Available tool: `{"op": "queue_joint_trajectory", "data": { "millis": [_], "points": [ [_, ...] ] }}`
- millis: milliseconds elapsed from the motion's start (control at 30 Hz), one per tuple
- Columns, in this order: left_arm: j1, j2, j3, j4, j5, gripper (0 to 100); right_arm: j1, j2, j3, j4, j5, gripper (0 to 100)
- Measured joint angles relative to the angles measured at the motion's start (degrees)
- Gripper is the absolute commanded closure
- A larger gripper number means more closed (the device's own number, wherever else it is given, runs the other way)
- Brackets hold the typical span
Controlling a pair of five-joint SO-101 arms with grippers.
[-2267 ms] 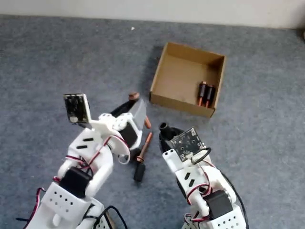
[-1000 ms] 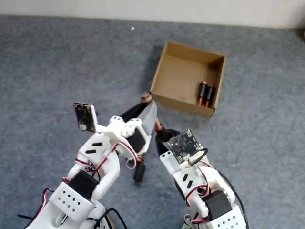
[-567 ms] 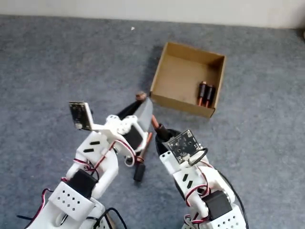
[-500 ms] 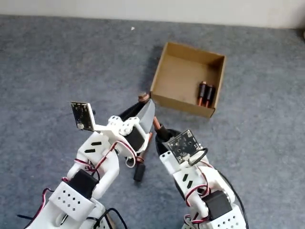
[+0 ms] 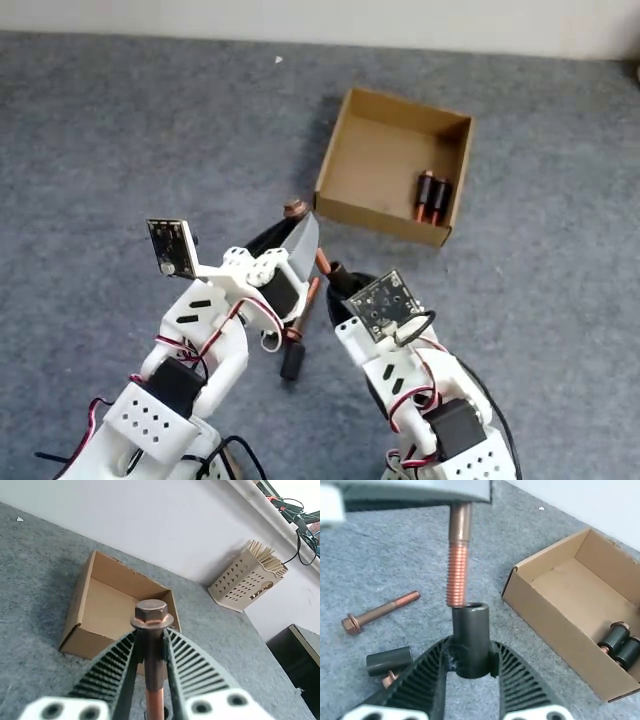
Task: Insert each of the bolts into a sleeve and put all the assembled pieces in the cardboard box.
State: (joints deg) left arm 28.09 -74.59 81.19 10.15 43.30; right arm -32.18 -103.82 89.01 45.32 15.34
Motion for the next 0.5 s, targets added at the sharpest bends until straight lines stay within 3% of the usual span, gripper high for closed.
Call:
{"op": "queue_joint_trajectory", "data": {
  "millis": [367, 500],
  "points": [
    [2.1, -0.2, 0.6, -0.1, 0.2, 99, -0.6, 0.1, 0.1, 0.1, 0.0, 99.3],
    [4.3, -0.6, 1.1, -0.2, 0.2, 99, -0.6, 0.1, 0.1, 0.4, 4.3, 99.3]
  ]
}}
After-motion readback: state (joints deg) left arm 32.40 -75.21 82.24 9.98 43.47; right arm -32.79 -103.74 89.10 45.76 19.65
